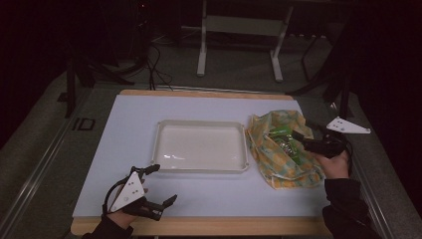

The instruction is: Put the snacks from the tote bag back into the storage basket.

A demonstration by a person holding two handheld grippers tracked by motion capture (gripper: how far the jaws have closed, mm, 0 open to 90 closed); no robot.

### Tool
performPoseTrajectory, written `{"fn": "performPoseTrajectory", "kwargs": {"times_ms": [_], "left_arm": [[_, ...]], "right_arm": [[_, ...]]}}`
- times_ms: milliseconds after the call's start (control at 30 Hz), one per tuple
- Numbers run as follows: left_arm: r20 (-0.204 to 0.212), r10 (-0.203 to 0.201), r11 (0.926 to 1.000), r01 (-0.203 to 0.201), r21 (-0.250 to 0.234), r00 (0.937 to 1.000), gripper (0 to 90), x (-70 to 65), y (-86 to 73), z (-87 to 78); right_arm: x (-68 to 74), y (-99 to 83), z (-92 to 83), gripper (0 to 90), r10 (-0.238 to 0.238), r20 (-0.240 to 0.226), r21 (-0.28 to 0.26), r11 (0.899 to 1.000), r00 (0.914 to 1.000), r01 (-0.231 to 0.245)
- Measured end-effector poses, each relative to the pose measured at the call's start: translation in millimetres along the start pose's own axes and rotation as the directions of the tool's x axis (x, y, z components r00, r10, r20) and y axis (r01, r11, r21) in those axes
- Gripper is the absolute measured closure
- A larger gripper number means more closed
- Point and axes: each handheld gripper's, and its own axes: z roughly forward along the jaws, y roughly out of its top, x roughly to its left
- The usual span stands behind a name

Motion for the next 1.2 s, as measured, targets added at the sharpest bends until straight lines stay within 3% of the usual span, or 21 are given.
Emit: {"fn": "performPoseTrajectory", "kwargs": {"times_ms": [300, 533, 1000, 1200], "left_arm": [[0.003, 0.005, 1.0000, -0.005, 0.004, 1.0000, 0.4, -0.5, 0.0, 0.5], [0.006, 0.007, 1.0000, -0.008, 0.004, 1.0000, 0.4, -0.7, 0.0, 0.7], [0.010, 0.014, 0.9999, -0.014, 0.008, 0.9999, 0.4, -1.1, -0.4, 1.4], [0.008, 0.016, 0.9998, -0.016, 0.009, 0.9998, 0.4, -1.2, -0.5, 1.5]], "right_arm": [[-15.3, -25.9, 18.2, 28.4, 0.045, 0.027, 0.060, 0.997, 0.9986, -0.046], [-22.2, -41.7, 27.3, 33.7, 0.052, 0.041, 0.119, 0.991, 0.9978, -0.056], [-37.0, -68.8, 45.5, 46.4, 0.113, 0.050, 0.222, 0.967, 0.9923, -0.122], [-41.8, -75.5, 51.4, 49.0, 0.141, 0.047, 0.266, 0.952, 0.9889, -0.148]]}}
